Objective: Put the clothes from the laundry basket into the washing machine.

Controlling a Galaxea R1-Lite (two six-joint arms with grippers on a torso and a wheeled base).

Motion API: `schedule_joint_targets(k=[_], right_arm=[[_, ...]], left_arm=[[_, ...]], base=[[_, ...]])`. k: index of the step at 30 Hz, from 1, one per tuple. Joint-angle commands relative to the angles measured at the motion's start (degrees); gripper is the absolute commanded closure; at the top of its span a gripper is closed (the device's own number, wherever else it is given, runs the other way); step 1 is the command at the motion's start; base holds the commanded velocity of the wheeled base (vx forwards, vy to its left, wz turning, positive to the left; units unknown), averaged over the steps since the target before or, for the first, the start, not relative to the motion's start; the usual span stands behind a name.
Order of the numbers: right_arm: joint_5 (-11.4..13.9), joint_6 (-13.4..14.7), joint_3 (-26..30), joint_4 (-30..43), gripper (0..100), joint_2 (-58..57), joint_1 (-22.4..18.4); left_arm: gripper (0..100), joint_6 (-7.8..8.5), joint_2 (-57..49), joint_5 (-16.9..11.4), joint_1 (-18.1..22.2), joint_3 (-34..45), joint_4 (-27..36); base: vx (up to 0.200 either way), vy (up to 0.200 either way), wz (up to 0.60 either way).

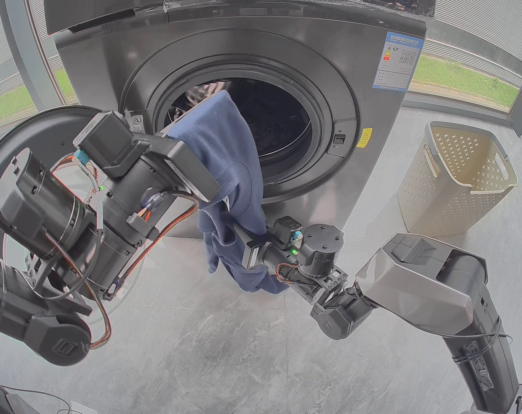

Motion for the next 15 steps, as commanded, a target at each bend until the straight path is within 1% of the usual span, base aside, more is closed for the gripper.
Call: schedule_joint_targets(k=[1, 3, 5, 9, 12, 14, 15], right_arm=[[0.0, 0.0, 0.0, 0.0, 100, -0.5, -0.2], [0.0, 0.0, 0.2, 0.0, 100, -0.8, -0.5], [-0.1, 0.0, 2.0, -0.3, 100, -2.3, -0.8], [0.1, 0.6, 7.5, -0.7, 100, -7.7, -0.9], [0.3, 0.8, 10.9, -1.0, 100, -11.6, -1.5], [0.3, 1.4, 12.8, -1.1, 100, -14.3, -1.6], [0.3, 2.2, 14.7, -1.5, 100, -16.6, -1.6]], left_arm=[[100, -0.12, 0.0, 0.0, 0.0, 0.2, -0.1], [100, -0.12, 0.1, 0.0, 0.1, 0.3, -0.1], [100, -0.12, 0.4, 0.0, 0.4, 0.2, 0.1], [100, -0.30, 0.7, 0.2, 1.0, 0.3, 0.2], [100, -0.30, 0.8, 0.1, 2.3, 0.3, 0.4], [100, -0.38, 0.9, 0.1, 2.8, 0.3, 0.5], [100, -0.38, 0.9, 0.0, 3.7, 0.4, 0.5]], base=[[0.000, 0.000, 0.00], [0.000, 0.000, 0.00], [0.000, 0.000, 0.00], [0.000, 0.000, 0.00], [0.000, 0.000, 0.00], [0.000, 0.000, 0.00], [0.000, 0.000, 0.00]])
